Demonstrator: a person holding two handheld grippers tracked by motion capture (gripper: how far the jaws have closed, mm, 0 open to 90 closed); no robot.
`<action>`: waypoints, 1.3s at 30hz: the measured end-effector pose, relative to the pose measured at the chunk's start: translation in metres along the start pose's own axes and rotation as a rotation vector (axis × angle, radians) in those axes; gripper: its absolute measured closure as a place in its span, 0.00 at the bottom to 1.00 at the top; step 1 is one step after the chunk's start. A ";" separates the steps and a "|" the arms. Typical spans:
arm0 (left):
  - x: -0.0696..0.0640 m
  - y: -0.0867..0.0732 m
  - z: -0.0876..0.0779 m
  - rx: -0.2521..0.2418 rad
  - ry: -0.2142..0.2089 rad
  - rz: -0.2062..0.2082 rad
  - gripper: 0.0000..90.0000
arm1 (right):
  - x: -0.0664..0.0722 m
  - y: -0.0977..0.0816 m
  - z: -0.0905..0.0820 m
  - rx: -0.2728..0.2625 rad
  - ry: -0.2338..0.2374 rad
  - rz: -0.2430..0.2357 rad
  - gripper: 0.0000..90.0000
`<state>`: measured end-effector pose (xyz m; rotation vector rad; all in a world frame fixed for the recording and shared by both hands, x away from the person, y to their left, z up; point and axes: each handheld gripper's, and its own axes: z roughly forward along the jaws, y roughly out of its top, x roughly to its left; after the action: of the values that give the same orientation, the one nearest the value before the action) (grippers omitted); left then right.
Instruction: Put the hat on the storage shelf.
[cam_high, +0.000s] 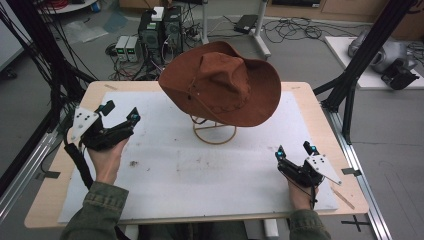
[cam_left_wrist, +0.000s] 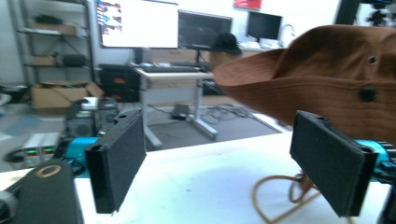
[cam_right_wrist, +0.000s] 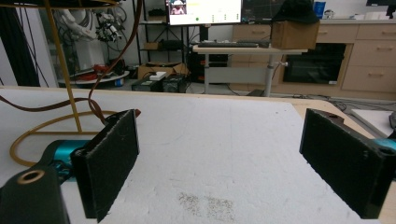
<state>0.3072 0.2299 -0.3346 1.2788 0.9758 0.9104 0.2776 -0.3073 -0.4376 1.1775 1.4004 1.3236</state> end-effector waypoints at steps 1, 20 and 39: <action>0.002 -0.003 -0.003 -0.005 0.024 0.003 0.21 | 0.000 0.000 0.000 0.000 -0.001 0.000 0.12; 0.031 -0.047 -0.050 -0.023 0.266 0.007 0.18 | 0.002 -0.001 0.000 0.006 -0.005 -0.005 0.12; 0.033 -0.078 -0.063 0.027 0.289 0.029 0.17 | 0.000 -0.001 0.001 0.007 -0.009 -0.008 0.12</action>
<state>0.2598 0.2753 -0.4172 1.2069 1.1997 1.1289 0.2780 -0.3070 -0.4391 1.1791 1.4032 1.3075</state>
